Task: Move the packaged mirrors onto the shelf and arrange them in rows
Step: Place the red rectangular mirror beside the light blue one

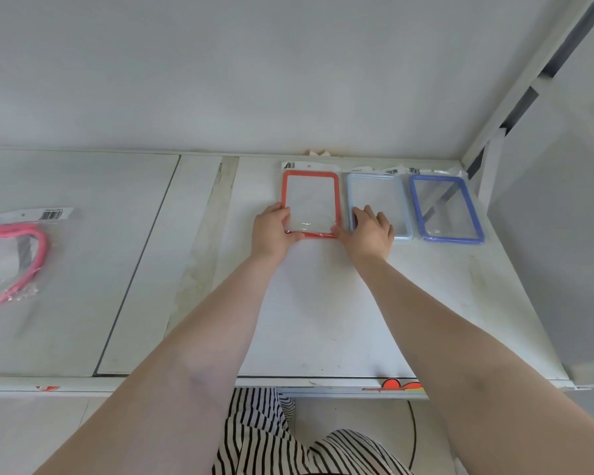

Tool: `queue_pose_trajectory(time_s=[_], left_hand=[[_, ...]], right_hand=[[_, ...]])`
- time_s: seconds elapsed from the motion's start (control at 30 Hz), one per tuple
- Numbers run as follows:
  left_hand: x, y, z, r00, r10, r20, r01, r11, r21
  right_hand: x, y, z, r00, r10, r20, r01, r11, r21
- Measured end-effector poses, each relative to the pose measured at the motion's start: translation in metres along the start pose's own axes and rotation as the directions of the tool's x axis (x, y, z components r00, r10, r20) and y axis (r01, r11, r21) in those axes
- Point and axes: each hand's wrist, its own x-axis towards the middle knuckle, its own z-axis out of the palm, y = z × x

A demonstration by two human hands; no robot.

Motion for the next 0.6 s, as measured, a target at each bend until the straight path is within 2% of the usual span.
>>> queue_pose_trajectory(time_s=[0.3, 0.47, 0.6], left_hand=[[-0.003, 0.0, 0.002, 0.999, -0.042, -0.014, 0.041, 0.995, -0.09], [-0.001, -0.003, 0.002, 1.0, -0.014, -0.024, 0.017, 0.993, 0.12], [-0.004, -0.001, -0.007, 1.0, -0.018, -0.018, 0.022, 0.975, 0.219]], right_hand=[[-0.004, -0.003, -0.007, 1.0, 0.001, 0.002, -0.001, 1.0, 0.01], [-0.005, -0.004, -0.011, 1.0, 0.019, 0.006, -0.019, 0.999, 0.046], [-0.011, -0.007, -0.018, 1.0, -0.001, -0.031, 0.004, 0.994, 0.106]])
